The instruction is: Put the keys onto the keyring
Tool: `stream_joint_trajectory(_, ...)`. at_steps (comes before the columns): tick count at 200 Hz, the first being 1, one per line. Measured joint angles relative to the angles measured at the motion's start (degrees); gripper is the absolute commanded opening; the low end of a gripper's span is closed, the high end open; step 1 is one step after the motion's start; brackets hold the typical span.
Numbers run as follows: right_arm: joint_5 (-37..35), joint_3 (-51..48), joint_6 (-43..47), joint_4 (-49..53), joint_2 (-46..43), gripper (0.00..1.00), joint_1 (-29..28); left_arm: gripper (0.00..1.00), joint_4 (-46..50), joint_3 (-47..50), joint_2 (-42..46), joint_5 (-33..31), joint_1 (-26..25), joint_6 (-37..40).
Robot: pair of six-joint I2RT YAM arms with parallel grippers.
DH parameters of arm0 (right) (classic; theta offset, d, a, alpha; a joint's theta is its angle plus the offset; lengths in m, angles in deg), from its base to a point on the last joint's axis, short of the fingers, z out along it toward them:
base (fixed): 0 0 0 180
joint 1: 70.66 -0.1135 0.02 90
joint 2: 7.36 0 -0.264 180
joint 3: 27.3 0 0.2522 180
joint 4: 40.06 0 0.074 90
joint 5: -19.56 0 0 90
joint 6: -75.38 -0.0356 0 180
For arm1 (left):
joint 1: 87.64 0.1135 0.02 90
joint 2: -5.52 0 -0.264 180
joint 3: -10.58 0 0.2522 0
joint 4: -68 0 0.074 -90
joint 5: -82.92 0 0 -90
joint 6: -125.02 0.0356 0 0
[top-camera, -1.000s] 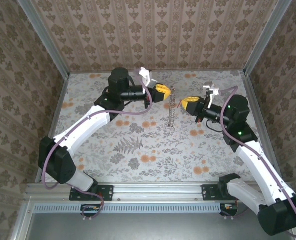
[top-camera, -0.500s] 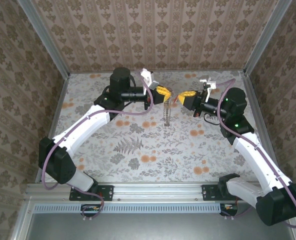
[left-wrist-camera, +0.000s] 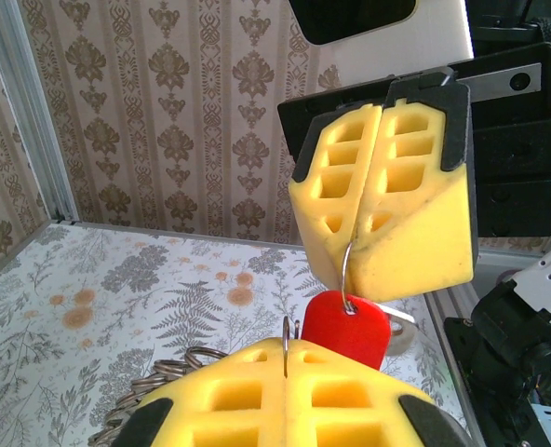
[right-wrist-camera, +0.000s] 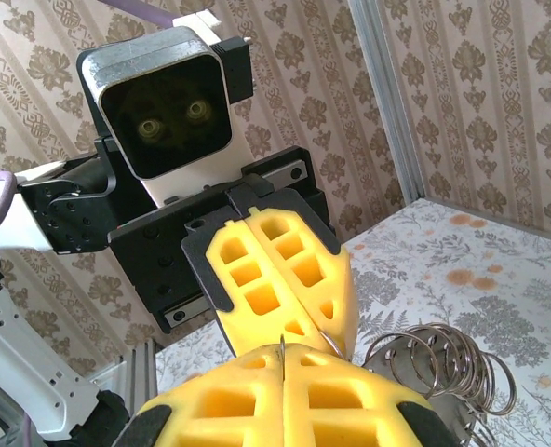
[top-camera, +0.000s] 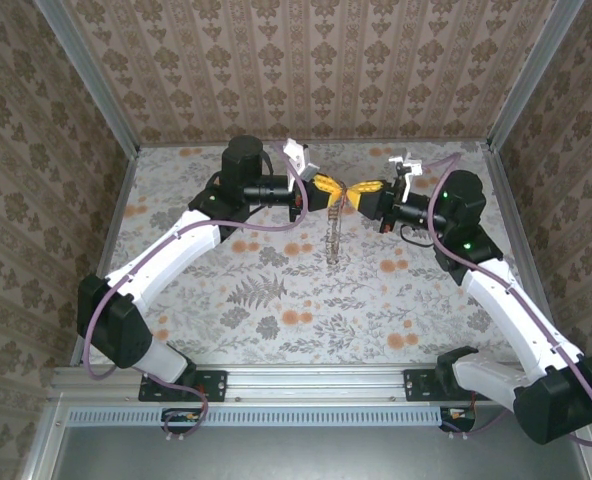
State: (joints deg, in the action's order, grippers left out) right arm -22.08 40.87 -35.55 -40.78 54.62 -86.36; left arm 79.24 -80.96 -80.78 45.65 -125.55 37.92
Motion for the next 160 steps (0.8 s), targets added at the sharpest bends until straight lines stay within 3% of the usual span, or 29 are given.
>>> stream_joint_trajectory(160,-2.89,-0.57,4.55,7.28,-2.03,0.00,-0.04,0.00,2.34,0.00,0.42,-0.46,0.00,2.58)
